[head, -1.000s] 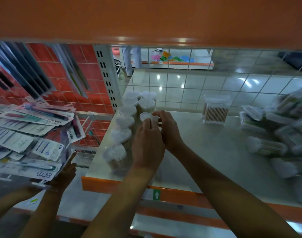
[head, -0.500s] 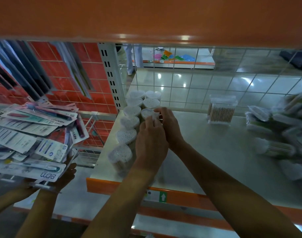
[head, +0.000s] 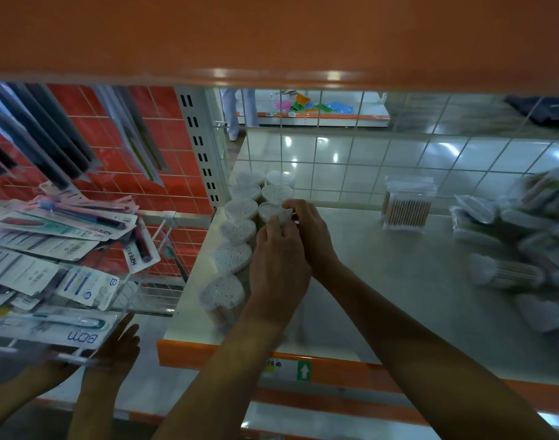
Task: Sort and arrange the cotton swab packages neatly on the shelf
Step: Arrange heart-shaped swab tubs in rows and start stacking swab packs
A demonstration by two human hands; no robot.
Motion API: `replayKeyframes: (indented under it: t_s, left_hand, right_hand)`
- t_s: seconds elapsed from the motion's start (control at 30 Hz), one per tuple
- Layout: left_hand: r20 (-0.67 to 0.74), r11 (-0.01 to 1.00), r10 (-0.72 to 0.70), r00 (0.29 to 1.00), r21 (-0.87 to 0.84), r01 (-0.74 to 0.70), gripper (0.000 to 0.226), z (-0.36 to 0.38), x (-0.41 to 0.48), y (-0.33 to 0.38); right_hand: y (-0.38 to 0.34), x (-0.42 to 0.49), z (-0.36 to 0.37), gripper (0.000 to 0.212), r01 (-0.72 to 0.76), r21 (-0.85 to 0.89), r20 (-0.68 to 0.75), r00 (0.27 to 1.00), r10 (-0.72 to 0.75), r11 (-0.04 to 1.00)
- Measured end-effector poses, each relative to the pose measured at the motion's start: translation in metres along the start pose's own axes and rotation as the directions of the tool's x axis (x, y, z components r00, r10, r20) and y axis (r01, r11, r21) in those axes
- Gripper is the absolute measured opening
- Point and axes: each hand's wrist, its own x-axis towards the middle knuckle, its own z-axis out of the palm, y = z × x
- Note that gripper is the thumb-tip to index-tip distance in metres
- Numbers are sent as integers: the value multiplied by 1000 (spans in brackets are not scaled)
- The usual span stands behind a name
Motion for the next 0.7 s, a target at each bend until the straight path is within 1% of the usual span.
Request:
replayKeyframes:
  t_s: [0.13,0.23,0.3,0.4,0.57,0.7]
  left_hand:
    - [-27,1000,-4,1000,6,5,40,2,0,0]
    - [4,1000,10,1000,7,-10,37,2,-1,5]
    - [42,999,53,998,-4,-53,38,1,-1,10]
    - [100,991,120,988,42,-125,43,3,0,18]
    - [151,989,145,978,2,-146,47,11,8,46]
    - [157,987,161,974,-22,-159,48,24,9,73]
  right_hand:
    - [1,-5,-3,49,2,11,-29,1000,-2,1000]
    - [5,-11,-11,51,12,-5,-73,997,-12,1000]
    - [10,-14,-19,52,14,-64,-87,996,-20,998]
    - [17,-17,-34,49,14,-156,-83,996,-27,988]
    - [29,-26,-65,52,0,-298,-29,1000,-9,955]
    - [47,-34,-93,52,7,-472,11,1000,-1,882]
